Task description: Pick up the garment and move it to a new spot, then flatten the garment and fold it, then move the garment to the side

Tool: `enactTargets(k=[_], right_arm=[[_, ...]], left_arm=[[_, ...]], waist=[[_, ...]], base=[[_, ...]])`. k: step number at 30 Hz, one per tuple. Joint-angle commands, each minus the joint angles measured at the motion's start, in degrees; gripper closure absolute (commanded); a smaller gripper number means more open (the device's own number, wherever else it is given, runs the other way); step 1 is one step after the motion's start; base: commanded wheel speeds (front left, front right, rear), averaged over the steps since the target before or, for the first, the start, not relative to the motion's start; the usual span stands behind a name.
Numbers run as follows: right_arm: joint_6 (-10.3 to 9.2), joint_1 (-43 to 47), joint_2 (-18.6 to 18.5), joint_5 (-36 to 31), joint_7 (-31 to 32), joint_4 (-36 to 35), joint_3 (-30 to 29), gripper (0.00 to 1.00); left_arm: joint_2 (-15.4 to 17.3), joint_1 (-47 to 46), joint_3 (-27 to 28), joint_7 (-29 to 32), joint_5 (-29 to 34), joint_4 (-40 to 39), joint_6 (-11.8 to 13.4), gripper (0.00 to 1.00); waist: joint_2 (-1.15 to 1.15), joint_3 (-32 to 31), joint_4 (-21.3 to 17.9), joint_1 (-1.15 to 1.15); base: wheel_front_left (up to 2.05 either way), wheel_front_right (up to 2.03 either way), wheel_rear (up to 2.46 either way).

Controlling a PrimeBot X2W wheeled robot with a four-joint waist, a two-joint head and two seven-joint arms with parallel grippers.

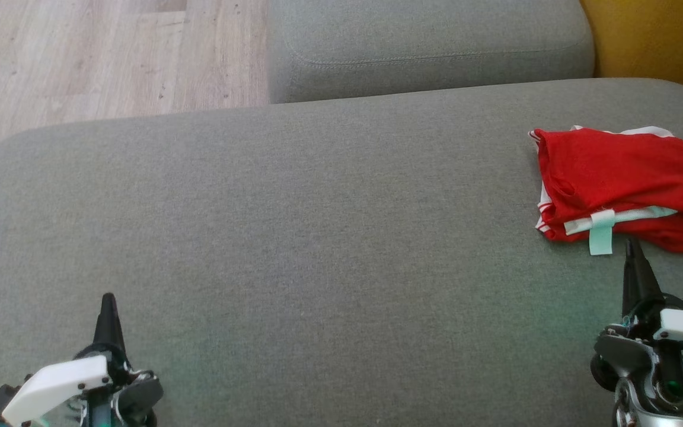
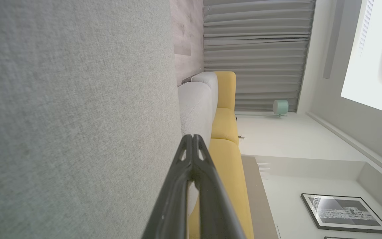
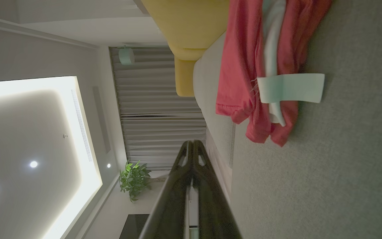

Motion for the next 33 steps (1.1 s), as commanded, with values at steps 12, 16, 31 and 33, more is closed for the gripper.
enactTargets(k=[12,16,31,33], right_arm=[[-0.04,-1.1,-0.2,0.4,0.3,-2.2,1.2,1.00],[-0.04,-1.1,-0.2,0.4,0.3,-2.2,1.2,1.00],[-0.04,-1.1,-0.2,0.4,0.3,-2.2,1.2,1.00],[-0.04,-1.1,-0.2,0.4,0.3,-2.2,1.2,1.00]], left_arm=[[0.5,-3.0,2.0,0.4,-0.3,-2.1,-0.4,1.00],[0.5,-3.0,2.0,0.4,-0.3,-2.1,-0.4,1.00],[0.5,-3.0,2.0,0.4,-0.3,-2.1,-0.4,1.00],[0.5,-3.0,2.0,0.4,-0.3,-2.1,-0.4,1.00]], waist=[[0.00,0.0,0.0,0.00],[0.00,0.0,0.0,0.00],[0.00,0.0,0.0,0.00],[0.00,0.0,0.0,0.00]], base=[[0.00,0.00,0.00],[0.00,0.00,0.00],[0.00,0.00,0.00],[0.00,0.00,0.00]])
